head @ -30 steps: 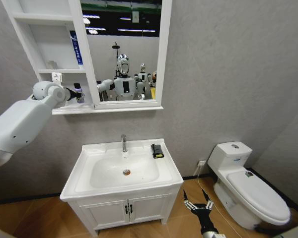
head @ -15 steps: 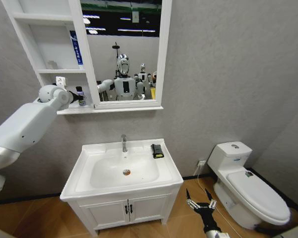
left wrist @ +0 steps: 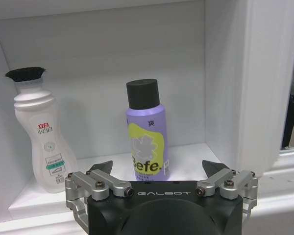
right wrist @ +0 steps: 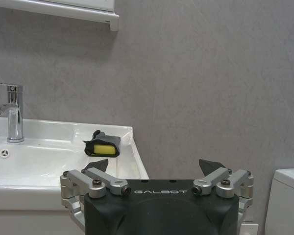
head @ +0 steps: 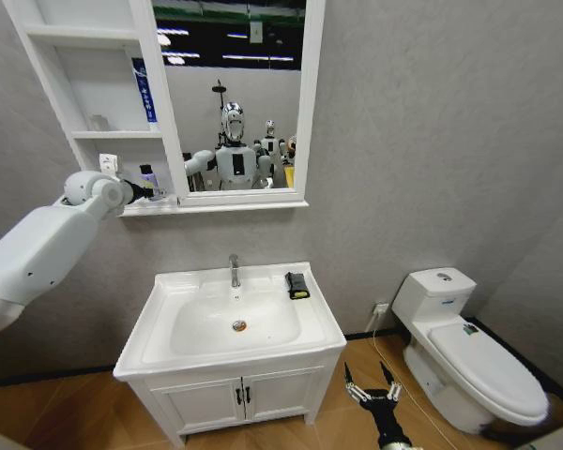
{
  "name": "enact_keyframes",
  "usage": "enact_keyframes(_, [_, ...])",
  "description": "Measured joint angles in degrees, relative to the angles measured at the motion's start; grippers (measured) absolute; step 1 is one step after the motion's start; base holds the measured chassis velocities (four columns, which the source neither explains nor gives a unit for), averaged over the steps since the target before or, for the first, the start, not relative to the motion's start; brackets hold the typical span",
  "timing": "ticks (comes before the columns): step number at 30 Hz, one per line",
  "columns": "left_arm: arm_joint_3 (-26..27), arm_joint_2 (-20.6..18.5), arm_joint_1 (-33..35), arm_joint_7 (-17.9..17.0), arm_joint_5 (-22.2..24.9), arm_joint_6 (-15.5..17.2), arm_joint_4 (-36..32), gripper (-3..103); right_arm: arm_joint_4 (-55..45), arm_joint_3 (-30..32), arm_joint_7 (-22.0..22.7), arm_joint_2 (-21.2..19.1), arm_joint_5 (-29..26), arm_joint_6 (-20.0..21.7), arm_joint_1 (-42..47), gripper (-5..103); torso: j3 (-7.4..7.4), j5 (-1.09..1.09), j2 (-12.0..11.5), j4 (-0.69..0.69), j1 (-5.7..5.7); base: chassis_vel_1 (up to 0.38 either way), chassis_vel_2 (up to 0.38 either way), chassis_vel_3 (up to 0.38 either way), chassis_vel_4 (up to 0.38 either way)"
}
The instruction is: Move facial cleanser and shampoo from washbasin to cabinet, then wipe washbasin with towel.
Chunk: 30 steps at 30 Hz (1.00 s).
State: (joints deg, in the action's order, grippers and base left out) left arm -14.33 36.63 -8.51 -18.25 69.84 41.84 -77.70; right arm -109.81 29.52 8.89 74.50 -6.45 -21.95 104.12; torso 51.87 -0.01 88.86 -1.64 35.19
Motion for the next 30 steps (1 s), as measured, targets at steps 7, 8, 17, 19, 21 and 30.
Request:
enact_keyframes(7, [13.2, -9.5, 15.9, 1.0, 0.8, -0.5, -13.6, 100, -0.8, -1.0, 0.2, -1.6, -0.2, 1.6, -0.7, 100, 0.0, -0.05, 0.0, 0.04, 0.0, 0.0, 0.0, 0.0, 0.0])
enact_keyframes(8, [13.2, -9.5, 15.9, 1.0, 0.8, -0.5, -13.6, 100, -0.8, -1.0, 0.2, -1.6, -0.2, 1.6, -0.7, 100, 0.0, -0.05, 0.0, 0.04, 0.0, 0.0, 0.0, 0.0, 0.0])
enact_keyframes(17, [25.9, -17.1, 38.0, 8.1, -9.7, -9.4, -30.5, 100, -2.5, 0.5, 1.0, 0.6, 0.3, 4.0, 1.2, 100, 0.0, -0.03, 0.0, -0.08, -0.02, 0.0, 0.0, 0.0, 0.0])
enact_keyframes(19, [31.5, -16.2, 42.8, 6.8, -10.7, -10.1, -32.7, 100, -2.5, 0.6, 1.3, 0.8, 0.4, 4.2, 1.1, 100, 0.0, 0.0, 0.0, -0.08, 0.0, 0.0, 0.0, 0.0, 0.0])
enact_keyframes(21, [43.3, -13.7, 54.5, 5.6, -12.5, -10.9, -36.4, 100, -2.7, 0.4, 1.6, 0.8, 0.4, 4.5, 0.8, 100, 0.0, 0.06, 0.0, -0.04, 0.0, 0.0, 0.0, 0.0, 0.0])
enact_keyframes(30, [78.3, 5.7, 100.6, 8.4, -21.0, -14.3, -48.6, 100, -5.0, 0.1, 5.5, -0.2, 0.1, 9.2, 0.0, 100, -0.01, 0.02, 0.0, 0.03, -0.01, 0.0, 0.0, 0.0, 0.0])
